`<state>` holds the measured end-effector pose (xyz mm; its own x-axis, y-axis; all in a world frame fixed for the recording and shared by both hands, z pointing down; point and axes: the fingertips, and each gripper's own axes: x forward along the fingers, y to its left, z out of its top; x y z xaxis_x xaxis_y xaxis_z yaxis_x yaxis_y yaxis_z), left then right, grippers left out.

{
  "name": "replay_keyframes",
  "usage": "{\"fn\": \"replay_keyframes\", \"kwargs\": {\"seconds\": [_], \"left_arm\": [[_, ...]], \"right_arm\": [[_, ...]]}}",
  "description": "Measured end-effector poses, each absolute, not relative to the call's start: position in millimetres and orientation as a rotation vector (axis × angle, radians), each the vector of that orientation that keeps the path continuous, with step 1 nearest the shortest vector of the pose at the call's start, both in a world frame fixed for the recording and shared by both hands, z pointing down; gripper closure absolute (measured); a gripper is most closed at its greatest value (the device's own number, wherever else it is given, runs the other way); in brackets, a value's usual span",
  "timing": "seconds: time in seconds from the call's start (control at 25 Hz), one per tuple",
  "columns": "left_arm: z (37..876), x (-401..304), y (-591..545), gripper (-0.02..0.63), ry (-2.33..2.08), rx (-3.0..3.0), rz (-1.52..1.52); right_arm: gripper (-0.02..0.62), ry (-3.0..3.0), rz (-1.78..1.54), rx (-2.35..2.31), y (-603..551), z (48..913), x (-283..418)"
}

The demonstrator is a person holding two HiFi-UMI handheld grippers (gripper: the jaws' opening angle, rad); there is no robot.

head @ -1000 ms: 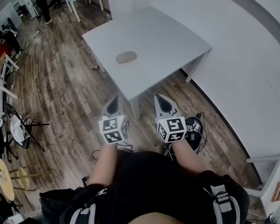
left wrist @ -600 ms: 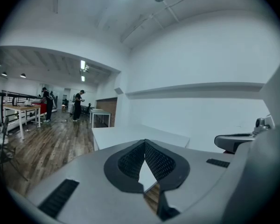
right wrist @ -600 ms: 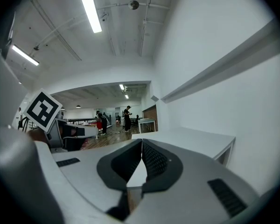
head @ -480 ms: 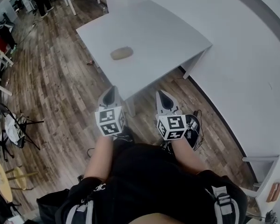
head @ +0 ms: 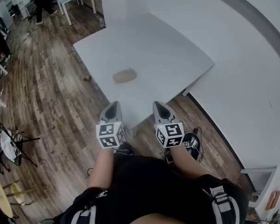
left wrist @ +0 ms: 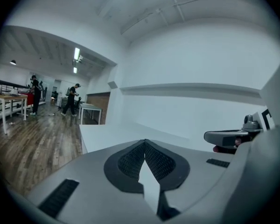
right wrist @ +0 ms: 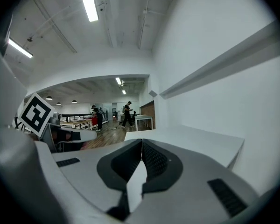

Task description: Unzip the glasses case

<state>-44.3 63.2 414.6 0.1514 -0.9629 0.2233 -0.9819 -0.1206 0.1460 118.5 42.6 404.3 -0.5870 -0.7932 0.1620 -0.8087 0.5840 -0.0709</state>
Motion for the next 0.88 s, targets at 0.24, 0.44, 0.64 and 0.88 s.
{"fn": "replay_keyframes", "kwargs": {"seconds": [0.24,0.44,0.64,0.88], "left_arm": [[406.1,-131.2,2.4,0.601,-1.786,2.161,-0.004],[415.2,-185.3,-51.4,0.601,-1.804,2.124,0.026],[435.7,-222.5,-101.8,0.601,-1.774,2.107,0.09],[484.2,-226.8,-150.0,0.601,-1.608,2.115,0.191]], "right_arm": [[0.581,-2.739,0.189,1.223,-25.9,385.4,8.2],[0.581,-2.691,0.184,1.171,-78.0,396.2,-44.1],[0.581,-2.618,0.215,1.193,-125.2,412.1,-63.5],[0.581,-2.545,0.235,1.218,-152.3,437.9,-59.9]]}}
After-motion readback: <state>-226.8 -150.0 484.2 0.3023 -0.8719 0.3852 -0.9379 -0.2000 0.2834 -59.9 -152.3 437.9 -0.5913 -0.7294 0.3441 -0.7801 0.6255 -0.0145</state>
